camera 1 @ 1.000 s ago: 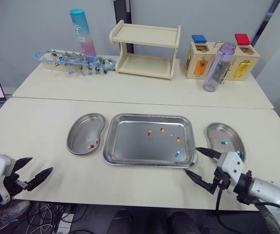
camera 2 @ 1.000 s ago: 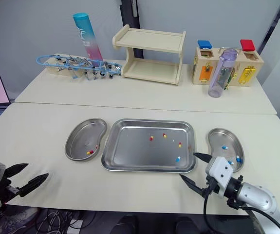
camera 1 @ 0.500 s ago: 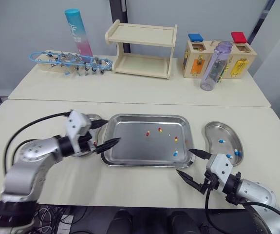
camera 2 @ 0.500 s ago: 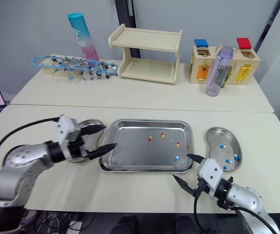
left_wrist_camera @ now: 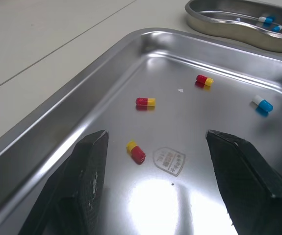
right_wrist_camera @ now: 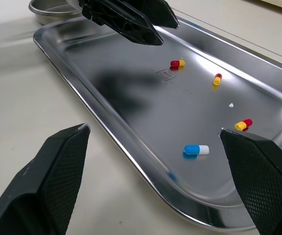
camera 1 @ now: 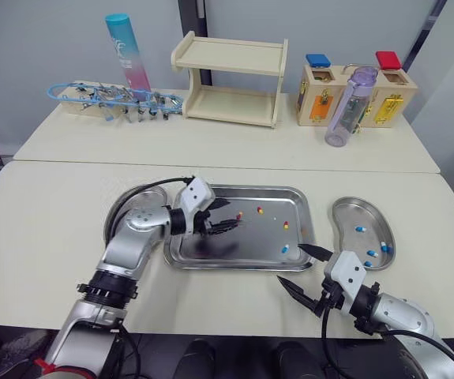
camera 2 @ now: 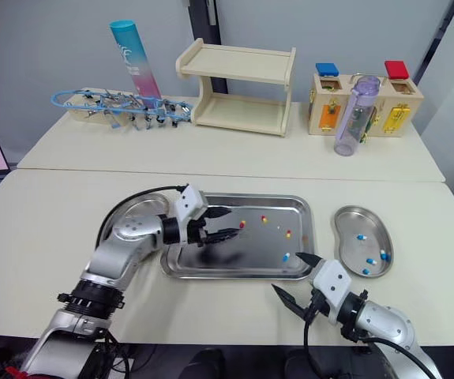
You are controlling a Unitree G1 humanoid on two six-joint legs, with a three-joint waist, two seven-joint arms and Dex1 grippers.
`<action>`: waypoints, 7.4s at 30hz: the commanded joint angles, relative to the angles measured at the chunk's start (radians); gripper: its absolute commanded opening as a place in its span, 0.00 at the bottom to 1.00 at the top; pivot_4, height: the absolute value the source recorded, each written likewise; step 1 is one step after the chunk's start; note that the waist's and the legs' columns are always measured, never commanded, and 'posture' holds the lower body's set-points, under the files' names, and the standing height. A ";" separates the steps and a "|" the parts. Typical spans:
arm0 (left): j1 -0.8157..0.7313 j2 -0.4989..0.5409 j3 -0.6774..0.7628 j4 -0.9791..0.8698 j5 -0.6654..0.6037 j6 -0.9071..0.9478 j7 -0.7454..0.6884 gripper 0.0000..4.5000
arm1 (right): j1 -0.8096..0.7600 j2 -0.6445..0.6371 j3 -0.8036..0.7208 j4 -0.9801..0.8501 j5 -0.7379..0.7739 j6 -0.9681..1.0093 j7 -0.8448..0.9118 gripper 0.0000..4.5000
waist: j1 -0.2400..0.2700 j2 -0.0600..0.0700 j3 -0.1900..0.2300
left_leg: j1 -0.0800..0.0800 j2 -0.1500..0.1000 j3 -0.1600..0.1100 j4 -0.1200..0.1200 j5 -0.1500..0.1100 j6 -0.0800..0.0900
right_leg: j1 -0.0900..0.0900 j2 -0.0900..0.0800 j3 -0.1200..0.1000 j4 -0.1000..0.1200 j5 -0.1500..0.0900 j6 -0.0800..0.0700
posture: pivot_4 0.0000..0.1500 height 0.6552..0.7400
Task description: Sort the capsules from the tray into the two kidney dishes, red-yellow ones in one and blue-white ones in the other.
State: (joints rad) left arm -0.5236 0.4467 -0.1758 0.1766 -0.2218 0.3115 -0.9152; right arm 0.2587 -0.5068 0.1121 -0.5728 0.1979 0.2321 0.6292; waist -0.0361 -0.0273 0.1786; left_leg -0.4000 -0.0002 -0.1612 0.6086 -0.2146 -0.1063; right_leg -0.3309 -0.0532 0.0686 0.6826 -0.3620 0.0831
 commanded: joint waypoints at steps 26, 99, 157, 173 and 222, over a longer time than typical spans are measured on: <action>-0.023 -0.136 -0.062 0.106 0.157 0.079 0.162 0.26 | -0.024 0.011 0.002 -0.122 0.026 0.081 -0.055 1.00 | 0.004 0.000 -0.001 | 0.002 -0.001 -0.001 0.000 0.000 0.000 | 0.003 0.000 -0.001 -0.001 0.000 0.000 | 1.00 1.00; 0.813 0.327 0.951 -0.042 -0.211 -0.003 0.067 0.99 | 0.062 -0.501 -0.722 0.399 0.197 -0.021 0.568 1.00 | 0.004 0.000 0.001 | 0.001 0.001 0.003 -0.002 0.000 0.000 | 0.000 -0.001 0.001 -0.002 0.000 -0.001 | 1.00 1.00; 0.890 0.422 0.835 -0.157 -0.238 -0.091 -0.149 0.99 | 0.061 -0.041 -0.130 -0.068 0.048 0.028 0.086 1.00 | 0.008 -0.002 0.000 | 0.001 0.002 0.002 -0.003 -0.001 -0.001 | -0.003 0.000 0.001 -0.002 0.000 -0.001 | 1.00 1.00; 0.166 0.287 0.222 -0.287 -0.226 0.115 -0.143 0.79 | 0.039 -0.015 -0.052 -0.108 0.049 0.064 0.007 1.00 | -0.001 -0.001 0.000 | 0.000 0.001 0.001 -0.003 0.000 0.000 | -0.001 0.000 0.000 0.000 0.000 -0.001 | 1.00 1.00; -0.251 -0.216 -0.032 0.335 0.131 -0.151 0.015 0.08 | -0.023 0.048 0.064 -0.206 0.004 0.172 -0.139 1.00 | 0.001 -0.001 -0.001 | 0.000 -0.001 -0.001 0.000 0.000 0.000 | 0.001 0.000 -0.001 0.000 0.000 0.000 | 1.00 1.00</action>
State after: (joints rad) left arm -0.7677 0.2087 -0.2475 0.6296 -0.0557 0.1402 -0.8850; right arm 0.2464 -0.4519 0.1802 -0.7391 0.1807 0.4002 0.4805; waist -0.0353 -0.0285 0.1780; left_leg -0.4003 -0.0009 -0.1622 0.6087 -0.2146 -0.1064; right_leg -0.3305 -0.0533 0.0677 0.6823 -0.3621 0.0832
